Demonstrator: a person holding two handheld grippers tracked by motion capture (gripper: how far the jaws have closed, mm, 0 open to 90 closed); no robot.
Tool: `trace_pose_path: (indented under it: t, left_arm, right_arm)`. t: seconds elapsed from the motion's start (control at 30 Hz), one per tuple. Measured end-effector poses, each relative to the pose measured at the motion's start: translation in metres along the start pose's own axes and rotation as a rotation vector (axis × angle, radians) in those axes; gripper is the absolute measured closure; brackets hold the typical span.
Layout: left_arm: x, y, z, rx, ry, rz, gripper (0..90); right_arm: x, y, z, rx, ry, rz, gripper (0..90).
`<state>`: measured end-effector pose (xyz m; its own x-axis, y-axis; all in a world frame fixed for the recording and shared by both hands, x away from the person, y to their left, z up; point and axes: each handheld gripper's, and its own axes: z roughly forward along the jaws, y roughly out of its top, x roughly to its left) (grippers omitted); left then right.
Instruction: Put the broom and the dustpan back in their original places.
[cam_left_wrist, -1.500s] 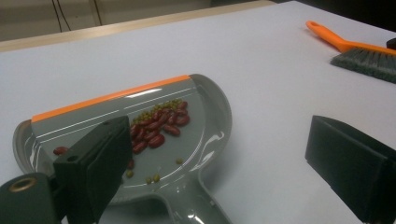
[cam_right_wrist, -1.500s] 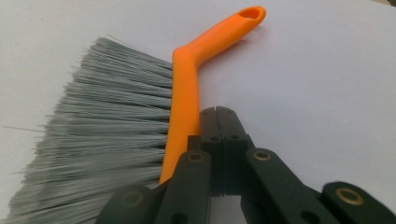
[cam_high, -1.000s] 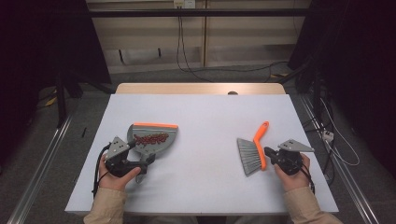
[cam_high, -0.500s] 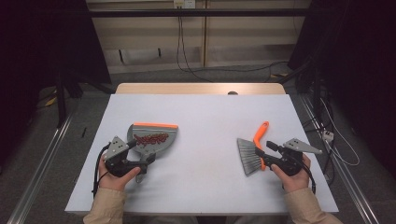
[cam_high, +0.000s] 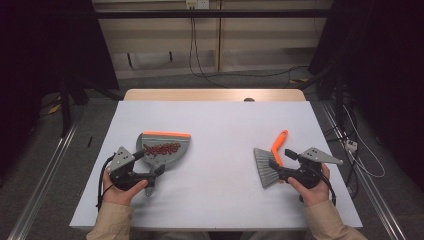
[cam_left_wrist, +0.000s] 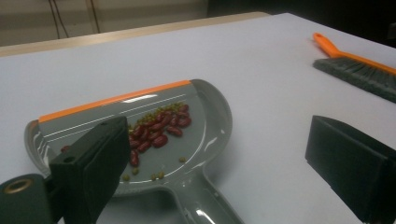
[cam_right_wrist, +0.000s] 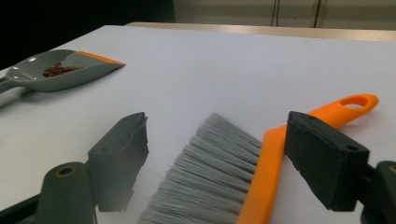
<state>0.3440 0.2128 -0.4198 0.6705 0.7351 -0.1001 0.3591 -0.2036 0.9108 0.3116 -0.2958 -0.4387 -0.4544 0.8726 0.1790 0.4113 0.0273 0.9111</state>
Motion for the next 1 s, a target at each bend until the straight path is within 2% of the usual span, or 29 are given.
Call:
trace_pose_path:
  t: [0.13, 0.23, 0.3, 0.4, 0.7, 1.0]
  left_arm:
    - [-0.001, 0.0, -0.002, -0.009, -0.018, 0.016, 6.3]
    - [-0.002, 0.0, -0.002, -0.021, -0.046, 0.009, 5.5]
    - [-0.003, 0.0, -0.002, -0.031, -0.079, 0.009, 5.2]
    - [-0.003, 0.0, -0.002, -0.034, -0.098, 0.015, 4.5]
    - [0.006, -0.004, -0.008, -0.036, -0.101, 0.002, 4.5]
    - [0.007, -0.007, -0.011, -0.048, -0.11, 0.005, 4.6]
  right_arm:
    - [0.003, -0.001, 0.001, 0.014, 0.017, -0.012, 19.1]
    - [0.006, -0.002, -0.001, 0.014, 0.036, -0.015, 18.3]
    - [0.008, -0.003, -0.002, 0.015, 0.052, -0.025, 17.4]
    - [0.009, -0.004, -0.004, 0.016, 0.063, -0.036, 16.9]
    - [0.007, -0.01, -0.012, 0.026, 0.066, -0.048, 15.3]
    - [0.004, -0.016, -0.02, 0.033, 0.065, -0.058, 15.2]
